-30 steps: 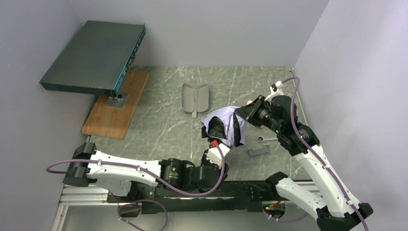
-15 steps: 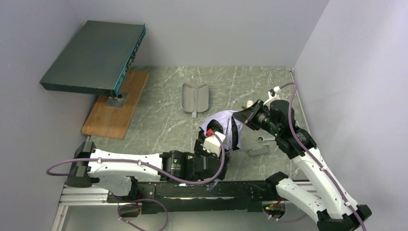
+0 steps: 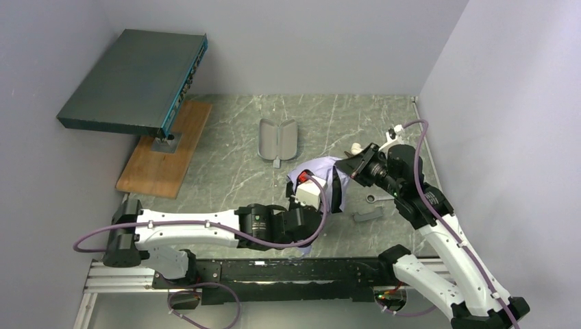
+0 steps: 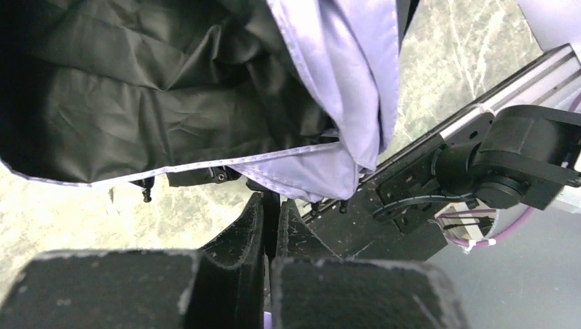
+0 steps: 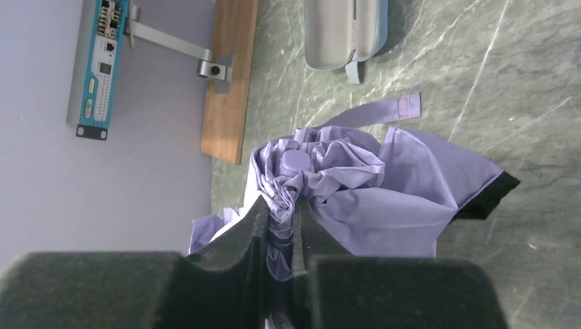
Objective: Open the umbrella
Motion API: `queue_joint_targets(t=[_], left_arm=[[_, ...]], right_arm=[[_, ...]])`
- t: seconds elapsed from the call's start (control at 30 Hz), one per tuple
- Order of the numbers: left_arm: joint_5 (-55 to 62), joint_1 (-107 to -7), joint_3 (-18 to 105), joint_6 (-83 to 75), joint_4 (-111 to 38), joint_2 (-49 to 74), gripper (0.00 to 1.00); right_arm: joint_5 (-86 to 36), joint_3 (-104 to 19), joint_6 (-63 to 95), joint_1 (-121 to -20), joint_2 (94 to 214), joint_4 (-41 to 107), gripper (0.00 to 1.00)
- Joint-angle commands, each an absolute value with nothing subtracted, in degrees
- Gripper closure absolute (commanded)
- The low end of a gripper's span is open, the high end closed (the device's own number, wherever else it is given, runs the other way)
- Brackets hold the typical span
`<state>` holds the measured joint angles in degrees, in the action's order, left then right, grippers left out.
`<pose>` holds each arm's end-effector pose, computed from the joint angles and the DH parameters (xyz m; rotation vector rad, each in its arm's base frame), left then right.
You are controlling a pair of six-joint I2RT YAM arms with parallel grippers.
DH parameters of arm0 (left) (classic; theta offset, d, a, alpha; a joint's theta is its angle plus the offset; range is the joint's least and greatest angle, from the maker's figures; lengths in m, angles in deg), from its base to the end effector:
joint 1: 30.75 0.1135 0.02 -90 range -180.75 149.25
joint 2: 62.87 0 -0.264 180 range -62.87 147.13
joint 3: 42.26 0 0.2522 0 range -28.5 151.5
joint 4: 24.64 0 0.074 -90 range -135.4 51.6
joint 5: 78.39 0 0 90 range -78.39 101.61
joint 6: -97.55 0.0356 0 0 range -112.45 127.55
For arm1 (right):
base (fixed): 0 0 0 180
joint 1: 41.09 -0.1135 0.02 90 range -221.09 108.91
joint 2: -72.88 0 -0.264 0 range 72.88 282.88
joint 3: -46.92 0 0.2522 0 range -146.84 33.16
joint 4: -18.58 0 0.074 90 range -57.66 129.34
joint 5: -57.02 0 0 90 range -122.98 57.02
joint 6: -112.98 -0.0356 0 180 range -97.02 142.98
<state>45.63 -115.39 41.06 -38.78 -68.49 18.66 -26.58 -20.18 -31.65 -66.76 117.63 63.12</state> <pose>0.0488 -0.3068 0.3132 0.4404 2.1823 -0.6123 0.1488 0.0759 0.3540 0.4488 2.0534 1.0000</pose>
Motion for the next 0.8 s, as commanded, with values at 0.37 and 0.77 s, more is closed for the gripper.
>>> queue_joint_targets(t=[0.37,0.77], left_arm=[[19.52,-98.28,18.52,-44.29,-42.92,-10.86,1.00],[17.90,-94.21,14.99,-53.51,-36.76,-14.64,1.00]], right_arm=[[-27.90,-29.02,-21.35,-67.23,112.95,68.30,0.00],[-7.17,-17.93,-32.38,-68.28,107.54,52.01,0.76]])
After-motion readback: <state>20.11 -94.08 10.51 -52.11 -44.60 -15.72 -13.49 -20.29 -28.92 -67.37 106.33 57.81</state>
